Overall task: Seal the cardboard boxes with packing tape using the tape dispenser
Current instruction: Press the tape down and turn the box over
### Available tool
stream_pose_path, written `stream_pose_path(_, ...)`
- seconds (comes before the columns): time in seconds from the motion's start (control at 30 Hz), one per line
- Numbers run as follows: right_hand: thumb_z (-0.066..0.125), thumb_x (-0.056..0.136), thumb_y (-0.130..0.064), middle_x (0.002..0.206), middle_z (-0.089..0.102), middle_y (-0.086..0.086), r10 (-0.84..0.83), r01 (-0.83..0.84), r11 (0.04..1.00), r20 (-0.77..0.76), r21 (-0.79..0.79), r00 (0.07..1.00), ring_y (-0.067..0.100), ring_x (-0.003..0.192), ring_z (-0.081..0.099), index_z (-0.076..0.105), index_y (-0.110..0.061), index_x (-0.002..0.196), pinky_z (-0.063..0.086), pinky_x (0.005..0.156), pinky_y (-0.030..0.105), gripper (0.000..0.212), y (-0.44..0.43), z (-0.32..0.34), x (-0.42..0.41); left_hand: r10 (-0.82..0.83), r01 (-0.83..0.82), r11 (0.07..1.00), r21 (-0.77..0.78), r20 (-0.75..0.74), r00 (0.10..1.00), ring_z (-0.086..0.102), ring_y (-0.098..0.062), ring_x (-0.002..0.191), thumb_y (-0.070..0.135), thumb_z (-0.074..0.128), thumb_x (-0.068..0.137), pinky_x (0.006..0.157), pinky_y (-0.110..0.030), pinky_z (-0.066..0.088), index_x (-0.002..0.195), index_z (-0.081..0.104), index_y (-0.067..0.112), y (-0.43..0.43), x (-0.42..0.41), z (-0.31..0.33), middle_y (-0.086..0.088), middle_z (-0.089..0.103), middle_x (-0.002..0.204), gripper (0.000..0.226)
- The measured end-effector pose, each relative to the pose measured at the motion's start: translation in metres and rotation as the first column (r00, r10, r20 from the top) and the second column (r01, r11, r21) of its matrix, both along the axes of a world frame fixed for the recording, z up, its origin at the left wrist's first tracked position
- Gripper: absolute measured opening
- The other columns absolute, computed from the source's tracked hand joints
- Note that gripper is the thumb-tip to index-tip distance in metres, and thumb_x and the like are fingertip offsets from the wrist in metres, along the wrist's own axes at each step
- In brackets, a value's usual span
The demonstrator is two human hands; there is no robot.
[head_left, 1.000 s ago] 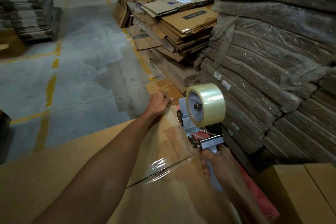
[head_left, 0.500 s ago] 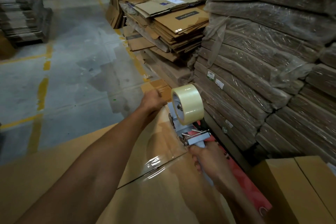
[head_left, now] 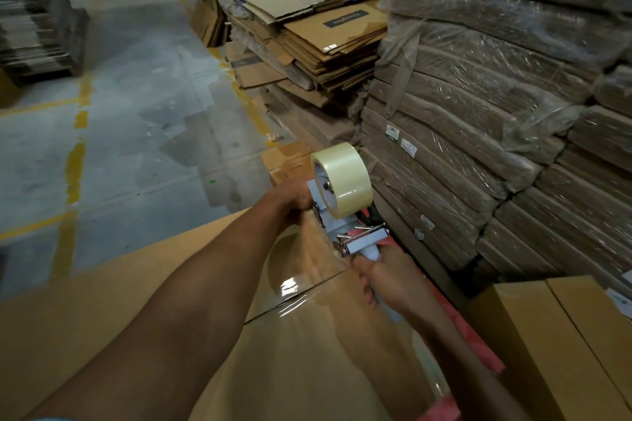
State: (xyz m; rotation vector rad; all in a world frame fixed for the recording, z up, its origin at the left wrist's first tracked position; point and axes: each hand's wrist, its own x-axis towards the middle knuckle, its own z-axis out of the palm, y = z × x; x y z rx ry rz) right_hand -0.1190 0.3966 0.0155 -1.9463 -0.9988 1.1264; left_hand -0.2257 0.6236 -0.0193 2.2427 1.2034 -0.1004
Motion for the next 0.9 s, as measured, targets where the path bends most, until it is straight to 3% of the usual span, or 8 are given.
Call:
stream_pose_path(0.13, 0.065, 0.089, -0.019, 0.057, 0.060, 0.015, -0.049, 0.049, 0.999, 0.016, 0.006, 0.999, 0.027, 0.047, 0.057, 0.060, -0.007, 0.061, 0.049, 0.052, 0.035, 0.031, -0.002, 0.004, -0.002, -0.012, 0.014, 0.999, 0.052, -0.025, 1.000, 0.055, -0.025, 0.112, 0.001, 0.057, 0.098, 0.101, -0.035, 0.041, 0.128, 0.061, -0.001, -0.009, 0.002, 0.003, -0.012, 0.058, 0.133, 0.031)
stream_pose_path(0.23, 0.064, 0.090, -0.022, 0.063, 0.061, 0.009, -0.060, 0.062, 0.996, 0.048, -0.057, 0.997, 0.026, 0.058, 0.059, 0.058, -0.017, 0.064, 0.052, 0.060, 0.038, 0.028, -0.028, 0.005, 0.006, -0.019, 0.021, 0.996, 0.084, -0.023, 1.000, 0.059, -0.025, 0.108, 0.008, 0.046, 0.101, 0.097, -0.042, 0.049, 0.110, 0.069, 0.007, 0.001, 0.003, 0.003, -0.007, 0.064, 0.123, 0.024)
stream_pose_path(0.3, 0.064, 0.091, -0.022, 0.066, 0.062, 0.006, -0.052, 0.060, 0.993, 0.077, -0.105, 0.996, 0.026, 0.064, 0.060, 0.056, -0.021, 0.067, 0.055, 0.067, 0.043, 0.025, -0.057, 0.001, 0.014, -0.023, 0.030, 0.996, 0.081, -0.089, 0.996, 0.063, -0.029, 0.104, 0.018, 0.039, 0.100, 0.094, -0.044, 0.052, 0.102, 0.073, 0.012, 0.013, 0.004, -0.005, -0.012, 0.069, 0.119, 0.035)
stream_pose_path(0.4, 0.064, 0.094, -0.014, 0.056, 0.053, 0.006, -0.129, 0.127, 0.987, -0.012, -0.102, 0.992, 0.021, 0.052, 0.051, 0.055, -0.011, 0.064, 0.044, 0.057, 0.040, 0.032, -0.083, -0.011, 0.017, -0.026, 0.047, 0.992, 0.120, -0.171, 0.985, 0.064, -0.032, 0.101, 0.034, 0.030, 0.087, 0.092, -0.045, 0.053, 0.098, 0.076, 0.016, 0.020, 0.007, -0.017, -0.013, 0.070, 0.114, 0.051)
stream_pose_path(0.6, 0.064, 0.091, -0.012, 0.059, 0.056, 0.008, -0.099, 0.099, 0.994, -0.007, -0.048, 0.995, 0.022, 0.055, 0.053, 0.059, -0.010, 0.067, 0.045, 0.057, 0.034, 0.025, -0.089, -0.011, 0.013, 0.055, -0.024, 0.972, 0.232, -0.126, 0.991, 0.051, -0.036, 0.126, 0.043, 0.025, 0.103, 0.102, -0.052, 0.044, 0.128, 0.056, 0.021, -0.014, 0.000, -0.002, -0.012, 0.055, 0.136, 0.046)
stream_pose_path(0.7, 0.060, 0.089, -0.004, 0.056, 0.053, 0.012, -0.175, 0.176, 0.984, -0.146, -0.005, 0.974, 0.020, 0.046, 0.049, 0.060, -0.001, 0.067, 0.039, 0.051, 0.032, 0.022, -0.096, -0.007, 0.011, 0.137, -0.155, 0.888, 0.432, 0.073, 0.988, 0.047, -0.036, 0.130, 0.052, 0.029, 0.106, 0.107, -0.053, 0.035, 0.139, 0.050, 0.021, -0.048, 0.005, 0.008, -0.011, 0.050, 0.139, 0.050)
stream_pose_path(0.77, 0.058, 0.089, -0.001, 0.054, 0.051, 0.014, -0.204, 0.214, 0.977, -0.212, 0.025, 0.956, 0.020, 0.043, 0.046, 0.061, 0.003, 0.068, 0.036, 0.050, 0.033, 0.022, -0.098, -0.007, 0.012, 0.102, -0.206, 0.896, 0.394, 0.269, 0.958, 0.049, -0.027, 0.127, 0.064, 0.030, 0.100, 0.110, -0.051, 0.034, 0.135, 0.053, 0.023, -0.073, 0.005, 0.010, -0.007, 0.054, 0.137, 0.058)
stream_pose_path(0.9, 0.058, 0.090, -0.003, 0.051, 0.050, 0.017, -0.190, 0.227, 0.968, -0.273, 0.110, 0.943, 0.022, 0.044, 0.044, 0.060, 0.001, 0.062, 0.037, 0.053, 0.037, 0.028, -0.105, -0.014, 0.016, -0.126, 0.138, 0.916, 0.376, -0.056, 0.990, 0.016, -0.024, 0.154, 0.070, 0.027, 0.096, 0.124, -0.054, 0.009, 0.140, 0.051, 0.033, -0.093, -0.007, -0.012, -0.001, 0.038, 0.159, 0.062)
